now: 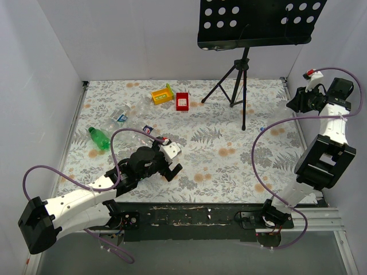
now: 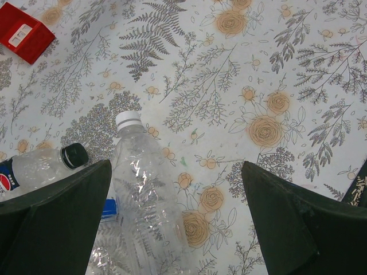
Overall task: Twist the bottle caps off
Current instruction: Place the plastic bottle at the center of the board.
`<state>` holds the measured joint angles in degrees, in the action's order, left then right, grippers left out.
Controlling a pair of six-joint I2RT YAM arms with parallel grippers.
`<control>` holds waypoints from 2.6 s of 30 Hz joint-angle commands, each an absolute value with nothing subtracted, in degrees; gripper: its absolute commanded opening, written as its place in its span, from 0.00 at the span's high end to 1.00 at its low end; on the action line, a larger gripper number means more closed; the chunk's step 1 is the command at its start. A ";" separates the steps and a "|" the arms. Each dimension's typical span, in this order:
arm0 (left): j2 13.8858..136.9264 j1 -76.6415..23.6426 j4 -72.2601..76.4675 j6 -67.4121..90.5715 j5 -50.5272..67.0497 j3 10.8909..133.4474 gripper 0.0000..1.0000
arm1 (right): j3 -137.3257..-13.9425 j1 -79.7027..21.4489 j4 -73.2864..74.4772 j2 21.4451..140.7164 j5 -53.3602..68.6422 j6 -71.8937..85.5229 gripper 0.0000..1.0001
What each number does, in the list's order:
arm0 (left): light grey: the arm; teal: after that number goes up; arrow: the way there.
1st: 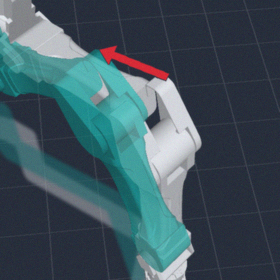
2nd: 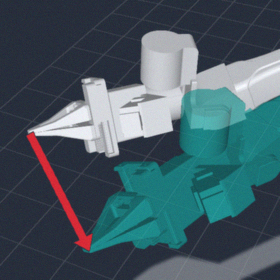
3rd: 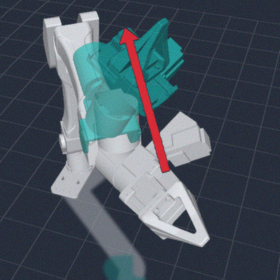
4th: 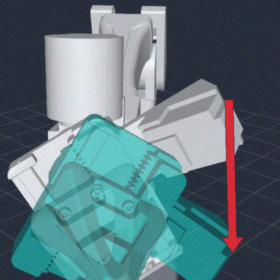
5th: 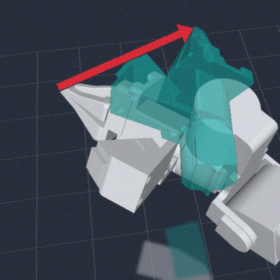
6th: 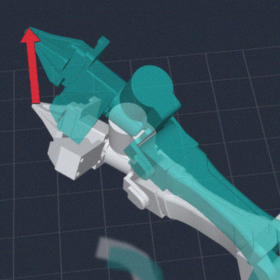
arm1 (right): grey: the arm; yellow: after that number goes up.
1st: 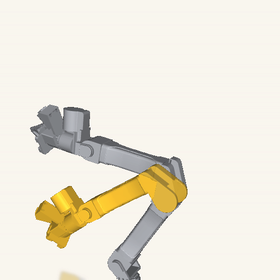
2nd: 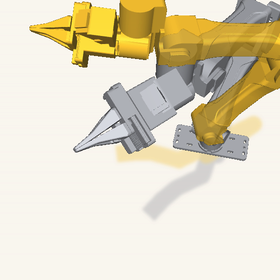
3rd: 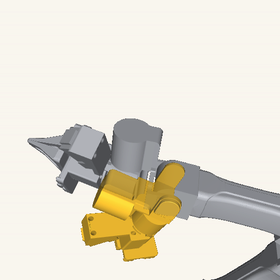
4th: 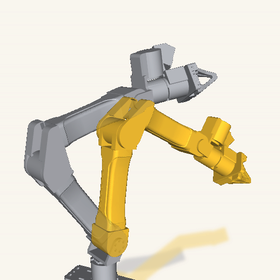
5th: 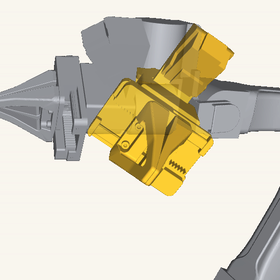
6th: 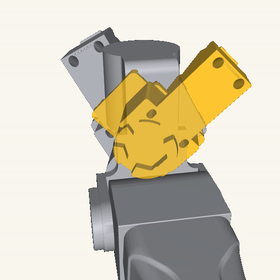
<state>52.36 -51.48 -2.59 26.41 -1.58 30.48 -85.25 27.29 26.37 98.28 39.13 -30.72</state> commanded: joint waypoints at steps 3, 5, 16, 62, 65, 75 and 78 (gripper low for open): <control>52.21 -51.15 -2.37 25.84 -1.93 30.67 0.02 | -87.89 27.07 26.81 99.32 38.50 -31.55 0.86; 52.21 -51.15 -2.37 25.84 -1.85 30.67 0.02 | -87.89 26.98 26.89 99.40 38.41 -31.64 0.86; 52.21 -51.15 -2.37 25.75 -1.85 30.67 0.02 | -88.42 26.98 27.51 99.76 38.32 -31.90 0.84; 51.94 -51.15 -2.64 25.58 -1.76 30.76 0.02 | -87.37 25.93 30.59 99.93 36.47 -36.03 0.63; 51.77 -51.15 -2.55 25.58 -1.67 30.67 0.02 | -86.66 25.93 30.32 99.23 36.56 -36.21 0.56; 51.59 -51.15 -2.81 25.58 -1.50 30.76 0.02 | -85.17 25.93 29.18 97.56 36.04 -35.68 0.34; 51.59 -51.24 -2.90 25.66 -1.41 30.85 0.02 | -84.90 25.84 28.65 96.95 35.95 -35.33 0.30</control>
<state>52.62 -51.48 -2.63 26.35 -1.54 30.48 -85.58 25.96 28.60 99.70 37.21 -34.94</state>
